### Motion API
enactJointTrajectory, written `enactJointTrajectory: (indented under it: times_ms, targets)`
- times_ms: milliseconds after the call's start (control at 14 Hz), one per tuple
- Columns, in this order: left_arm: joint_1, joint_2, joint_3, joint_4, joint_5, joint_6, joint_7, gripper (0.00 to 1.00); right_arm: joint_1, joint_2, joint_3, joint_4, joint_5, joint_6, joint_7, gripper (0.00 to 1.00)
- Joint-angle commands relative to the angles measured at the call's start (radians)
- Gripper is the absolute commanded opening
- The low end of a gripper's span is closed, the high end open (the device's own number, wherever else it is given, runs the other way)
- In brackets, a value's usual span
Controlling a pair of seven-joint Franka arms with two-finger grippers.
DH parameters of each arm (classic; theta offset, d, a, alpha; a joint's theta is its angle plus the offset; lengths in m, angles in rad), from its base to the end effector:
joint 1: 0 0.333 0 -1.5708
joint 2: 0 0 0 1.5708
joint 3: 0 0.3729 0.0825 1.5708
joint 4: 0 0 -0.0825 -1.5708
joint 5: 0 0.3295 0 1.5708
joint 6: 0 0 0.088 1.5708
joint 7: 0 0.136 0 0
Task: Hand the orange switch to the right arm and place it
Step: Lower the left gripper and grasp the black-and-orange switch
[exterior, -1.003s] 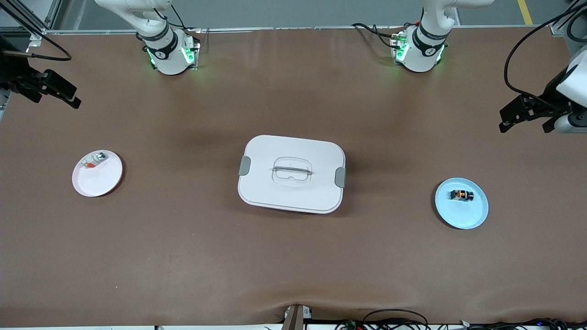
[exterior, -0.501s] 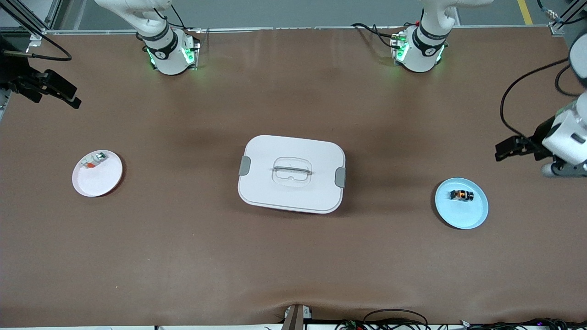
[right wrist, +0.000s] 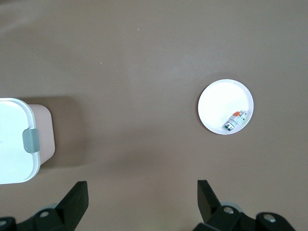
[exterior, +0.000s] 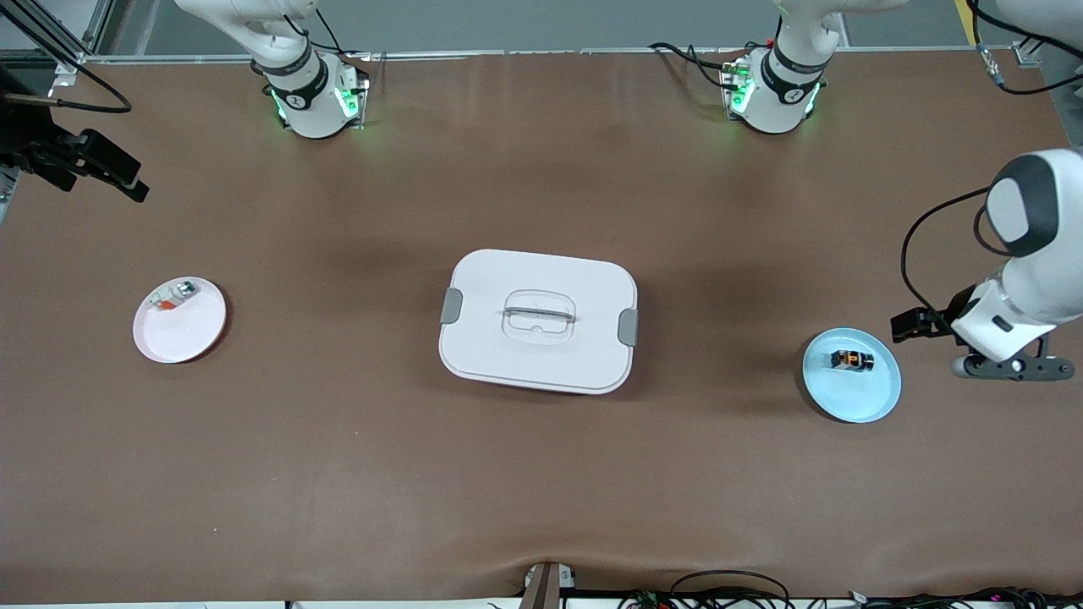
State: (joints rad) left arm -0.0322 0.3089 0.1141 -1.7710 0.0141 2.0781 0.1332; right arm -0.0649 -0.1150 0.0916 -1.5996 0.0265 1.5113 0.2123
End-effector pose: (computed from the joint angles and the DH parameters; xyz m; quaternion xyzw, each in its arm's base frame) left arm 0.6059 0.0438 0.4396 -0.9992 0.0317 0.0025 0.0233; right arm 0.4518 0.0193 0.6896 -0.9956 0.0919 -0.0121 0.0095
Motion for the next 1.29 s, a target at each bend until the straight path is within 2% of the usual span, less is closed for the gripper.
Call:
enactJointTrajectory:
  times_ms: [0,501,1218]
  targets:
    - [0.002,0.059,-0.001,0.004,-0.02,0.069,0.022,1.0,-0.001,0.002,-0.003,0.009,-0.003,0.003,0.018,1.0]
    - [0.0,0.18,-0.002,0.004,-0.049,0.149,0.034,1.0,0.007,0.002,0.0,0.009,-0.005,0.0,0.004,1.0]
    - [0.006,0.254,-0.001,-0.047,-0.051,0.229,0.08,1.0,0.027,0.002,-0.001,0.001,-0.031,-0.02,-0.008,1.0]
